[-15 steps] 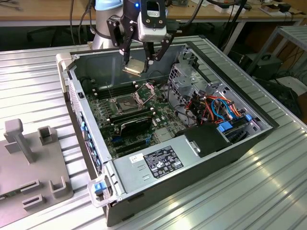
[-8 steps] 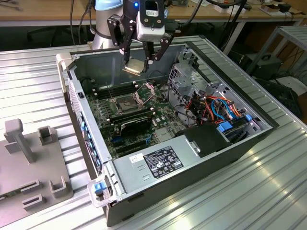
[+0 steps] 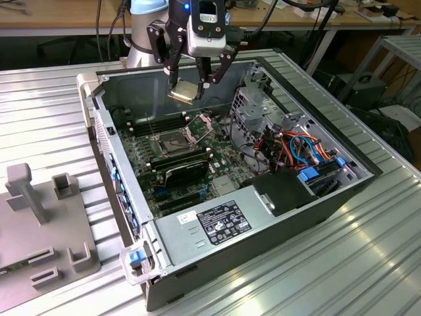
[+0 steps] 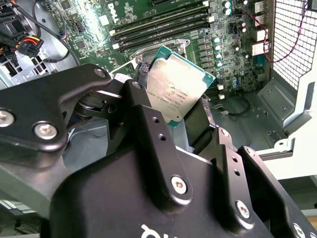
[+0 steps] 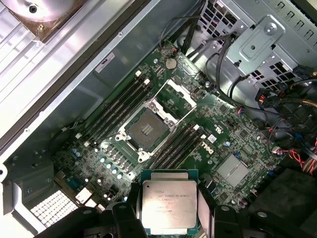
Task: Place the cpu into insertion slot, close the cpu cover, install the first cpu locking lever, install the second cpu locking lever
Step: 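Place the cpu into insertion slot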
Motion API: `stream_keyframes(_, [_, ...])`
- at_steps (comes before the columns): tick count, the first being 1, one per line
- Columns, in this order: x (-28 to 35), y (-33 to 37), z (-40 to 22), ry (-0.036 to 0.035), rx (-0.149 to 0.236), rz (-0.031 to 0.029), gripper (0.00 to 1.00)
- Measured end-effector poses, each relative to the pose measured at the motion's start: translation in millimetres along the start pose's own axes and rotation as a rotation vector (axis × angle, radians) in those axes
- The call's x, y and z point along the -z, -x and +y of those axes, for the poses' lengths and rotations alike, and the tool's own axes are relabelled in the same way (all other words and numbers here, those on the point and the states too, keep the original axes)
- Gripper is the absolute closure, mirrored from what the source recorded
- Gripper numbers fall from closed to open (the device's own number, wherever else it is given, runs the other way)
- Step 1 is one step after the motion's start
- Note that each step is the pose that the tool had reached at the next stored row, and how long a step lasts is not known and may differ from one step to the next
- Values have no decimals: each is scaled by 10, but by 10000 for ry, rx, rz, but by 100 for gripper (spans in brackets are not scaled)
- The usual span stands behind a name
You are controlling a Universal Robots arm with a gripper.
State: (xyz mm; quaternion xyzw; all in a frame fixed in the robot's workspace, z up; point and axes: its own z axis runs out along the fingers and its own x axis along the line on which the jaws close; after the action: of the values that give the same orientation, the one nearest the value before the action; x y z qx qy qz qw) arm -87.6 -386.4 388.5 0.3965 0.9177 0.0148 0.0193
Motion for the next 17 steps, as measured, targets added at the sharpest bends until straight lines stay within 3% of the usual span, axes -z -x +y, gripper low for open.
stream_keyframes(3, [0,-1,1,-1,-12,-1,45])
stream_keyframes(6, [-1,-2,4,-7,-330,-14,45])
stream_keyframes(17, [-11,-3,21,-56,-2356,-100,45])
